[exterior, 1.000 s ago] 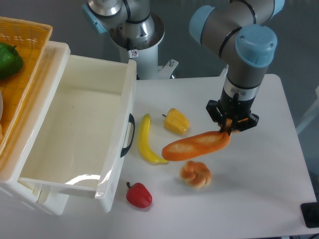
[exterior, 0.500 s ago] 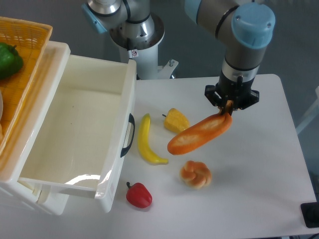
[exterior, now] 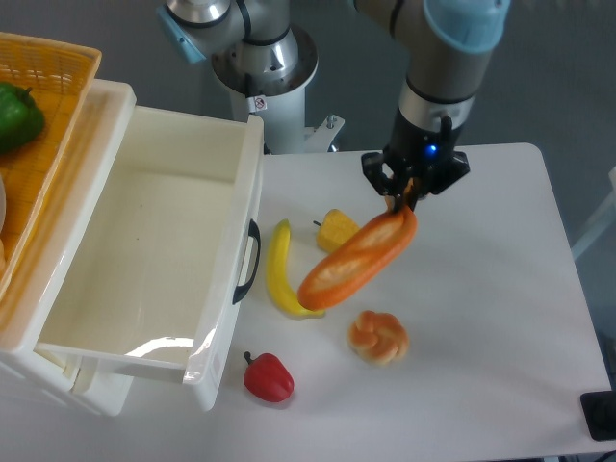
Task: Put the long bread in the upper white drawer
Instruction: 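Carry the baguette over the open white drawer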
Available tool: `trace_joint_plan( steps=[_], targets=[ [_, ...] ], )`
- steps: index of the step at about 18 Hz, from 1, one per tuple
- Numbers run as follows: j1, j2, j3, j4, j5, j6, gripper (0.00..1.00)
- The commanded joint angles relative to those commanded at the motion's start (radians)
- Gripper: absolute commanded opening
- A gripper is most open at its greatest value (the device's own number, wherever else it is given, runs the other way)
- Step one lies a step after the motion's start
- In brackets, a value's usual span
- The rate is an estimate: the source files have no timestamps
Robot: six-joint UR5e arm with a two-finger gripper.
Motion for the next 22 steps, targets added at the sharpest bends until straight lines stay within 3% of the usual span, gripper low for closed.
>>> trace_joint_plan(
  steps=[4,11,15,22],
  targets=[
    [-0.017,0.048,-0.003,-0.015,-0.072,-0.077,0.00],
    [-0.112,0.101,-0.018,-0.018,-0.088,-0.216,0.00],
    [-0.196,0.103,-0.029,-0.017,-0.101,-0.281,0.00],
    [-0.247,0.094,-0.041,-0.018,-0.140,-0.336,0.00]
  ],
)
